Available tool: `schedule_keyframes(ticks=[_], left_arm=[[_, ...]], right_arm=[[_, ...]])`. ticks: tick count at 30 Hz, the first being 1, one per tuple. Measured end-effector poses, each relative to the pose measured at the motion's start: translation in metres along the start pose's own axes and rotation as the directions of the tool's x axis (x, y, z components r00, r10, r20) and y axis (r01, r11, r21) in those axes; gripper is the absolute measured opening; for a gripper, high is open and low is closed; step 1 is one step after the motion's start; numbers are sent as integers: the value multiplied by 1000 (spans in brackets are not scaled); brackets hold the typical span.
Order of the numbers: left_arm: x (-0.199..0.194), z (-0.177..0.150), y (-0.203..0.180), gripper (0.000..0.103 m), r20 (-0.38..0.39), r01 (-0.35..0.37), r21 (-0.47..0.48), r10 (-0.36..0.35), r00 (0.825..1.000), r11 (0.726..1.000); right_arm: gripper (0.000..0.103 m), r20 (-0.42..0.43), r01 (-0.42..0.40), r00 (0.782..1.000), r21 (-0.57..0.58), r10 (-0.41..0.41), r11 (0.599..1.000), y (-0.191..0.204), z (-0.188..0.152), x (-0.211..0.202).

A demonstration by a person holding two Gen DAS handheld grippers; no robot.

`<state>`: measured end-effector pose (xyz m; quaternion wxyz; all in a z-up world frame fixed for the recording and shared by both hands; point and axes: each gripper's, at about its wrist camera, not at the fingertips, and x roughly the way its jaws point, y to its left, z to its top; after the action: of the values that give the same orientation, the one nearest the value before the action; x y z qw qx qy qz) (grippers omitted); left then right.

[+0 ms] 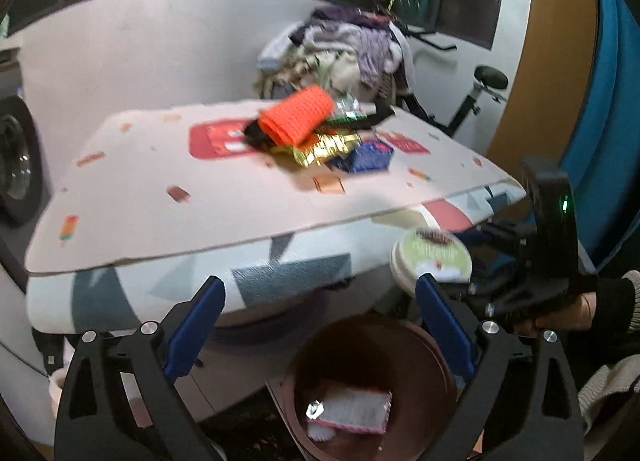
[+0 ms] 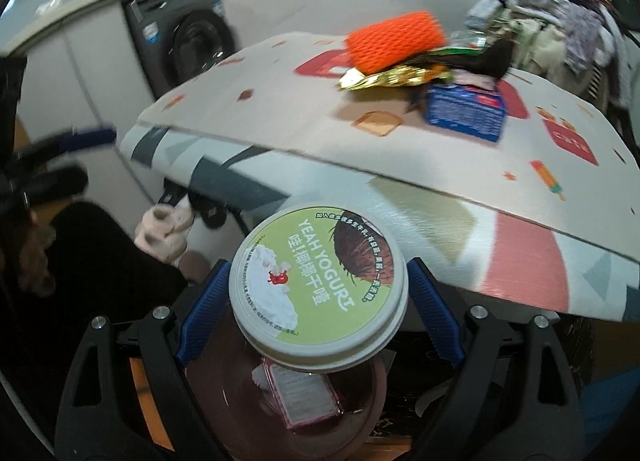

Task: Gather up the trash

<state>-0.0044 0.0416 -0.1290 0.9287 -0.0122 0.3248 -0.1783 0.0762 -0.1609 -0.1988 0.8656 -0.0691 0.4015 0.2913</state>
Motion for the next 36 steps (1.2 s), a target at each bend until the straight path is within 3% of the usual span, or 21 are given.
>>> schedule_keyframes(ticks=[3, 11, 26, 29, 36], left_arm=[[-6, -1, 3, 96, 25, -36, -10, 36, 999, 999], [4, -4, 14, 96, -15, -52, -57, 52, 999, 997], [3, -7, 28, 97, -19, -64, -126, 62, 998, 990], [4, -7, 27, 97, -22, -67, -121, 64, 998, 990], [6, -8, 28, 97, -34, -81, -125, 78, 996, 989]], right_arm=[[87, -57, -2, 998, -48, -1, 999, 10, -3, 12], [87, -159, 5, 987, -113, -23, 994, 24, -12, 34], [88, -174, 18, 984, -113, -37, 993, 22, -13, 36], [97, -180, 28, 983, -113, -48, 993, 22, -12, 38], [97, -160, 52, 985, -80, -64, 995, 13, -10, 34]])
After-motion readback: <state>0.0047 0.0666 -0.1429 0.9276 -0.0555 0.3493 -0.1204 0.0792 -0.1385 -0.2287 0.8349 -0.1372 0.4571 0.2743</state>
